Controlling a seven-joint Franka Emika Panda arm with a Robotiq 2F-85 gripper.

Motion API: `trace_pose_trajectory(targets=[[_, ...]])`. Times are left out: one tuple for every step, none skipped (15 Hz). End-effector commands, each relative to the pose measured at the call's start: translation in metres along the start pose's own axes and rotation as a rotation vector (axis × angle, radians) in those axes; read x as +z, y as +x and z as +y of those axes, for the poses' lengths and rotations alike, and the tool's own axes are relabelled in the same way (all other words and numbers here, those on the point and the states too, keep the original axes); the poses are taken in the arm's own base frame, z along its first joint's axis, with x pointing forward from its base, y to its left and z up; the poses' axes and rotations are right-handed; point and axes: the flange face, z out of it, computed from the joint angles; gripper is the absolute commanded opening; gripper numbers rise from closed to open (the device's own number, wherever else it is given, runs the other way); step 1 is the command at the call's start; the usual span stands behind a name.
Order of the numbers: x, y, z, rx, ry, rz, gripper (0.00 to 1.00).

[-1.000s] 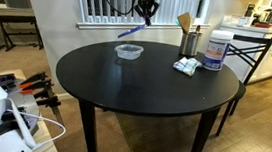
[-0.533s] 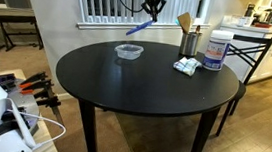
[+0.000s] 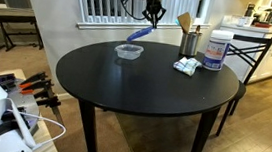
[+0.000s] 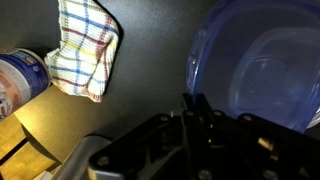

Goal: Put the blue lid on the clear bowl.

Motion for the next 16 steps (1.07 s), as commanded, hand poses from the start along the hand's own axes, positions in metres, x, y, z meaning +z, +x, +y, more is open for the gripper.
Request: trace_pose_trajectory(targets=[[0.003,-0.001,0.000,-0.006,0.010,-0.002,0.07],[0.006,-0.003,0.000,-0.012,0.016,-0.004,0.07],[0.007,-0.004,0.001,-0.012,0.019,-0.004,0.07],[0.007,-0.004,0.002,-0.011,0.020,-0.003,0.07],[0.007,-0.004,0.002,-0.011,0.020,-0.003,0.07],[0.007,-0.004,0.002,-0.011,0.020,-0.003,0.07],[0.007,-0.004,0.002,-0.012,0.021,-0.003,0.07],[0.007,-0.004,0.001,-0.012,0.021,-0.002,0.07],[0.007,-0.004,0.001,-0.012,0.021,-0.002,0.07],[0.007,-0.004,0.001,-0.012,0.021,-0.002,0.07],[0.007,-0.004,0.001,-0.012,0.021,-0.002,0.07],[0.011,-0.005,0.001,-0.005,0.025,0.001,0.02],[0.014,-0.004,0.000,-0.004,0.020,0.011,0.02],[0.016,-0.001,-0.001,-0.001,0.022,0.019,0.02],[0.018,0.002,-0.003,-0.003,0.024,0.024,0.02],[0.021,0.005,-0.004,-0.008,0.026,0.028,0.02]])
